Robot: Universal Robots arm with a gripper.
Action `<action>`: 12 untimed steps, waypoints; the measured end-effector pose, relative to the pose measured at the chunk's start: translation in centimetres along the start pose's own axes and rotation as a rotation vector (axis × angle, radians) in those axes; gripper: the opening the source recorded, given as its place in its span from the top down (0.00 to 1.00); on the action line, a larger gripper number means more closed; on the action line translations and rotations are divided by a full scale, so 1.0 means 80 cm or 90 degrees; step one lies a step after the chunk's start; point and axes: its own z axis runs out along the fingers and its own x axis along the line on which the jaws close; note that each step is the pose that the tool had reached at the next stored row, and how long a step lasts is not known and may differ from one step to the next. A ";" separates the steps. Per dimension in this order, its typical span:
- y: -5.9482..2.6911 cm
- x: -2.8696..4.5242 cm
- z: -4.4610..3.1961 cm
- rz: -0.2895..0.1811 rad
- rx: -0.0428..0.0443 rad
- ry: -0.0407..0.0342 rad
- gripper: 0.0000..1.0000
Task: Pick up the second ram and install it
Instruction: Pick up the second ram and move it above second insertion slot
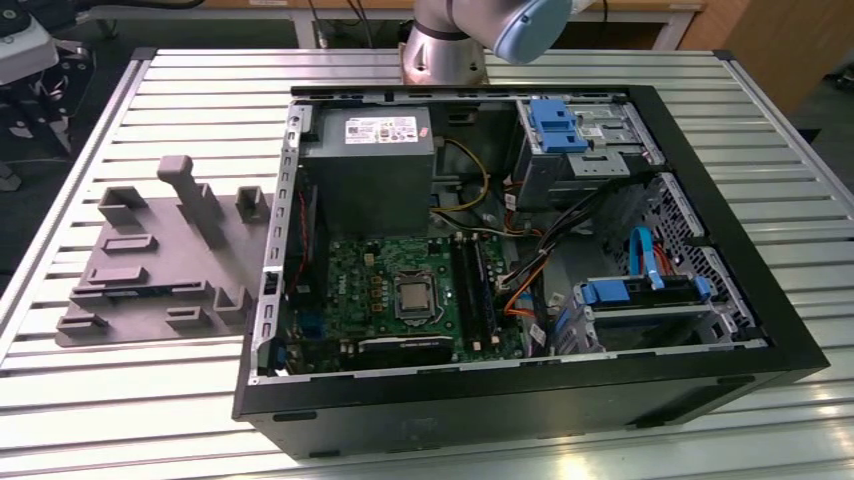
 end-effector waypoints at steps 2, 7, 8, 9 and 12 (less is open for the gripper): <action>0.000 0.0000 0.0006 -0.020 0.0011 0.0007 0.89; 0.000 -0.0001 0.0022 -0.076 0.0044 0.0029 0.89; 0.000 -0.0001 0.0025 -0.089 0.0051 0.0033 0.89; 0.000 -0.0001 0.0029 -0.100 0.0057 0.0037 0.89; 0.000 -0.0002 0.0039 -0.134 0.0077 0.0050 0.89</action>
